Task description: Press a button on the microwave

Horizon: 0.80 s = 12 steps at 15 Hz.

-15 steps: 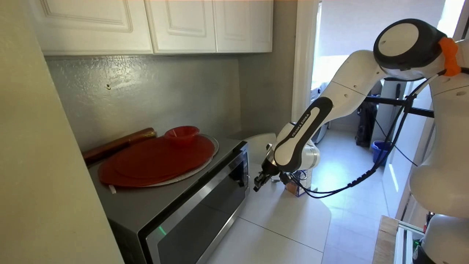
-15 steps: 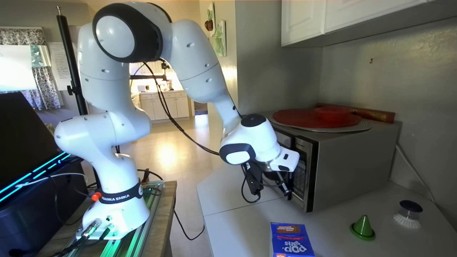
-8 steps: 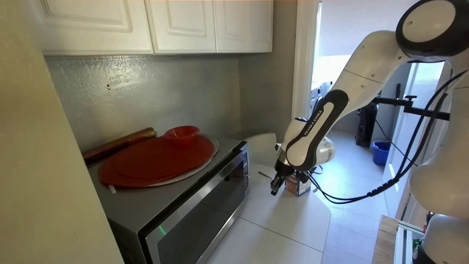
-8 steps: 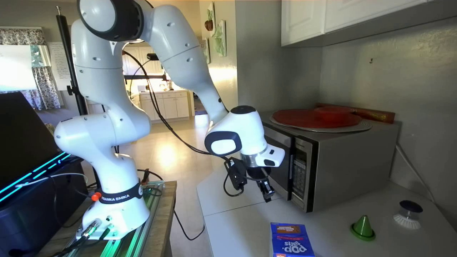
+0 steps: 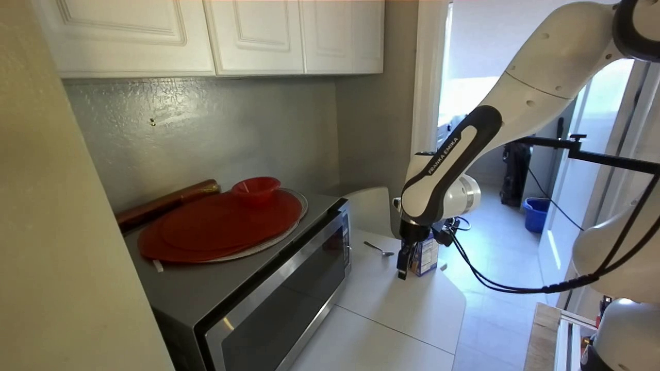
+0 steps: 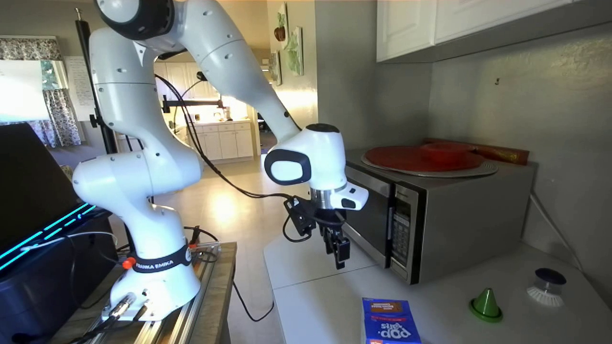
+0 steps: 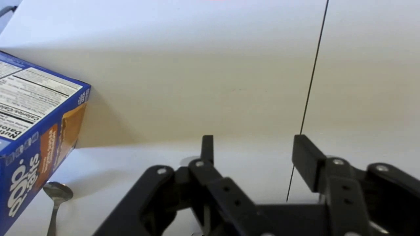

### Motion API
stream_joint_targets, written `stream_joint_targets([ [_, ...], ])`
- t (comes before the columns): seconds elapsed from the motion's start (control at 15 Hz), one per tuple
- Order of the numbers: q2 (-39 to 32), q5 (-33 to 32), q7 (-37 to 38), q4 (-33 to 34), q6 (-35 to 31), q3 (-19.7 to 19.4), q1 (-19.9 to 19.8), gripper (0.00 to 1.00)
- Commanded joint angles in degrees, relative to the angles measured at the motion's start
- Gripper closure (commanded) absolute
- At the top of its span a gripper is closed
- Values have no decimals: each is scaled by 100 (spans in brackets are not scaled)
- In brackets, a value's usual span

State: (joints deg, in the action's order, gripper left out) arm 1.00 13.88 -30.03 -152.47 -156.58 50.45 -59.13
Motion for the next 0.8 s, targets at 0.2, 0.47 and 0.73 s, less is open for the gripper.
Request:
stream_joint_targets([
  [0.2,2116,782,-1079,-72,2674,-1405,1138,0],
  [0.47,2982,-40,-924,-114,3880,-3185,2561,0],
  [0.73,2739,-499,-498,-46,3709,-4200,3575,0],
])
